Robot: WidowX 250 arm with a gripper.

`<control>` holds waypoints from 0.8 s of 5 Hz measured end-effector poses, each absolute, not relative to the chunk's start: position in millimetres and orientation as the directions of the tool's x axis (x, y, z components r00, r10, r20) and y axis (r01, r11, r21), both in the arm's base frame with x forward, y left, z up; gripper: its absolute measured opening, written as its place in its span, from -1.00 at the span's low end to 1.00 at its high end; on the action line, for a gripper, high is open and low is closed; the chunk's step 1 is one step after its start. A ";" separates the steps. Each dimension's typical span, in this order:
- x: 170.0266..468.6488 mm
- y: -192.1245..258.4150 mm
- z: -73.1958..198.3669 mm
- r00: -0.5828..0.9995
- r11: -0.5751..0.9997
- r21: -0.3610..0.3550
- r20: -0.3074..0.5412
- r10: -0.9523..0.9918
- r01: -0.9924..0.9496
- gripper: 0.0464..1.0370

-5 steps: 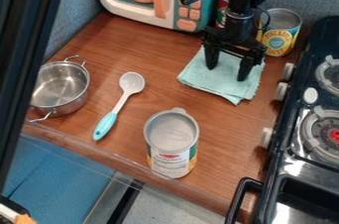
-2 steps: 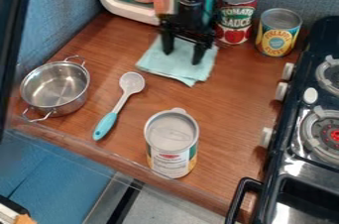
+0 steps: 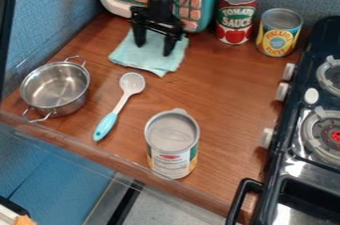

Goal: Move the green towel to the right side of the table

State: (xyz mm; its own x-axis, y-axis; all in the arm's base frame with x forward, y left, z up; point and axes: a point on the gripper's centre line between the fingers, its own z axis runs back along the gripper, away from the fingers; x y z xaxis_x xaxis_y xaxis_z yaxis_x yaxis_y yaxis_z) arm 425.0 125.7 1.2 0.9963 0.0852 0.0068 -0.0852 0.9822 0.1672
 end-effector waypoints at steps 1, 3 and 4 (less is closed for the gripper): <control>419.8 149.3 1.2 0.993 0.981 0.155 -0.006 0.118 -0.116 0.93; 401.5 149.3 10.5 0.996 0.996 0.049 0.036 0.076 -0.078 0.92; 404.7 150.5 50.3 0.986 0.996 0.027 0.142 0.084 -0.089 0.92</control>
